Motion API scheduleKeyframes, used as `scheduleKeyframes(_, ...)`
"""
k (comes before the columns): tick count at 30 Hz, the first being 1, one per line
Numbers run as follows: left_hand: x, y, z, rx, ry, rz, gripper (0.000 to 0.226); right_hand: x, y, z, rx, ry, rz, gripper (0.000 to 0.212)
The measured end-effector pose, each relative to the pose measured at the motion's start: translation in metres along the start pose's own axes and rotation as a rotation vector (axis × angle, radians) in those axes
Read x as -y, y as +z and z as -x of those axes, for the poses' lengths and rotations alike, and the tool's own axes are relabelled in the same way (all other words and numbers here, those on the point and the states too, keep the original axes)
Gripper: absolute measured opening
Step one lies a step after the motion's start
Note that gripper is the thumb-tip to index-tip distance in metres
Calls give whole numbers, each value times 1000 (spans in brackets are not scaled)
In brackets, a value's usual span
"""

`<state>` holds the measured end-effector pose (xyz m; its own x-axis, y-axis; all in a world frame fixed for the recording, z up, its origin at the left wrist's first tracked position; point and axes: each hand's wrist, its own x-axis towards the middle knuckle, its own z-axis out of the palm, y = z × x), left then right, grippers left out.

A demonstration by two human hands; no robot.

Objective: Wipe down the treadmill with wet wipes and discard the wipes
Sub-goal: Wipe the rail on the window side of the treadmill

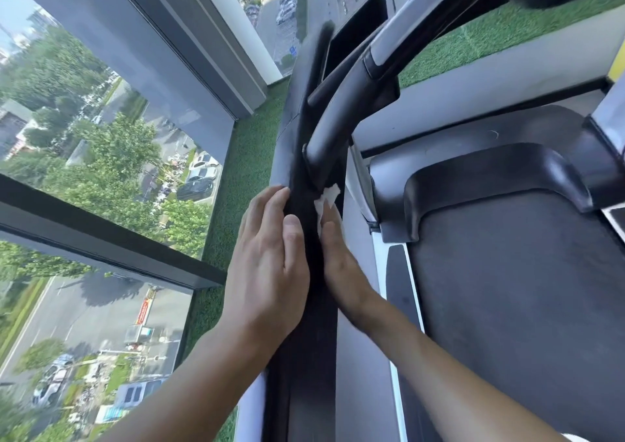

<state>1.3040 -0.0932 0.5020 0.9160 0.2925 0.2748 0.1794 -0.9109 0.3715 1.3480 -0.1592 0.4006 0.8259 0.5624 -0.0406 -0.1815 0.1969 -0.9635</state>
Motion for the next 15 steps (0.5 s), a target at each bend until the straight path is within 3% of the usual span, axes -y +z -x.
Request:
scheduleKeyframes(3, 1, 0, 1, -1, -2, -2, 56, -8, -2, 1, -1, 26, 12, 73)
scheduleKeyframes(8, 0, 0, 0, -7, 3, 0, 57, -27, 8, 35, 58, 5, 34, 70)
scheduleKeyframes(12, 1, 0, 0, -1, -3, 0, 58, -21, -6, -19, -21, 126, 42, 102)
scheduleKeyframes(15, 1, 0, 0, 5, -4, 4, 53, -24, -1, -1, -8, 121, 15, 102)
